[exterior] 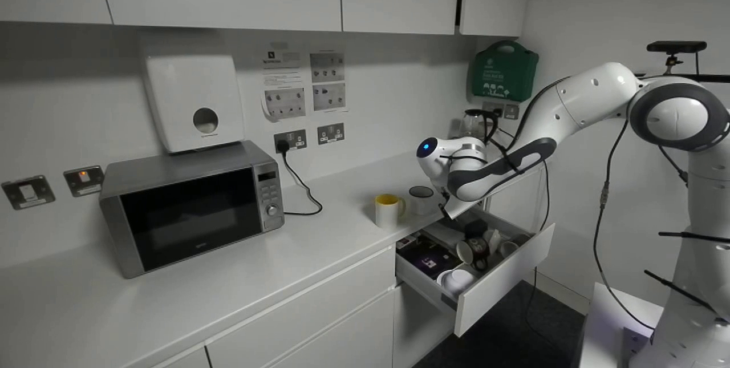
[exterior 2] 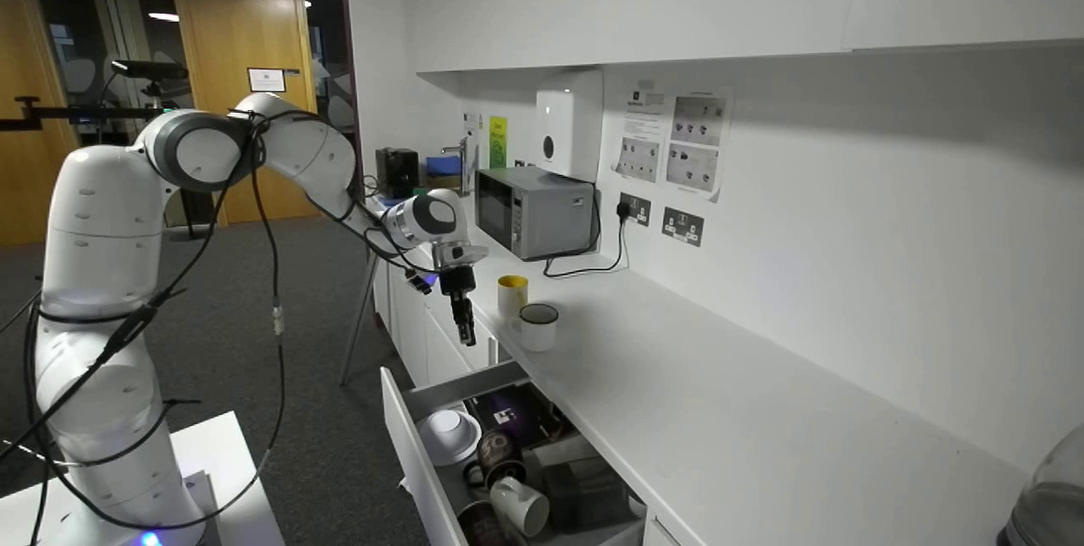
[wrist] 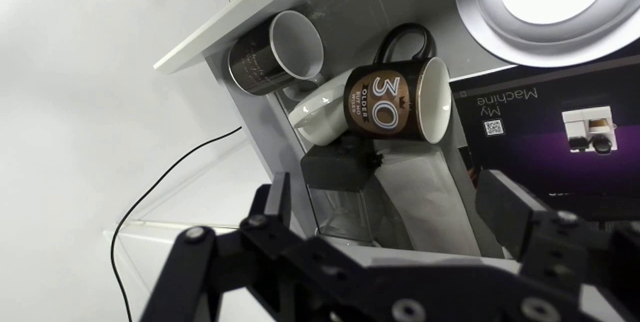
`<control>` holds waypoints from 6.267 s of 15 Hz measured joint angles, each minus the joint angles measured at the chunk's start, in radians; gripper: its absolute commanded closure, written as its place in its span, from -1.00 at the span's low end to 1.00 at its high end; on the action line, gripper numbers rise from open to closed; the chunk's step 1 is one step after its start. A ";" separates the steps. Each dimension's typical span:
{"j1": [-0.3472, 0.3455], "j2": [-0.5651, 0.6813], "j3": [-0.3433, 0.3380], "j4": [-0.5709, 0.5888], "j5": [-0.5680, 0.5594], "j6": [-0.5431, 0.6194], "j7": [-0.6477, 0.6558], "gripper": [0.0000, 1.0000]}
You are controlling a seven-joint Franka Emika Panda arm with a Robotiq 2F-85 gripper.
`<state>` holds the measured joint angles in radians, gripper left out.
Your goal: Take four mugs out of the open drawer
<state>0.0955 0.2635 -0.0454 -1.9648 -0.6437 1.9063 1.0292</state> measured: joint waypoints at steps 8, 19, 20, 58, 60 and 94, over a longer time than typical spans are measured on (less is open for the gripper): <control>0.018 0.072 0.000 0.051 -0.036 -0.020 0.013 -1.00; 0.020 0.165 -0.006 0.091 -0.138 -0.020 0.007 -1.00; 0.020 0.173 -0.008 0.091 -0.143 -0.020 0.005 -1.00; 0.020 0.439 -0.043 0.222 -0.162 -0.086 -0.082 -1.00; 0.021 0.444 -0.044 0.225 -0.162 -0.100 -0.082 -1.00; 0.025 0.551 -0.056 0.292 -0.275 -0.142 -0.082 -1.00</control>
<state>0.1204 0.8142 -0.1016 -1.6729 -0.9187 1.7647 0.9471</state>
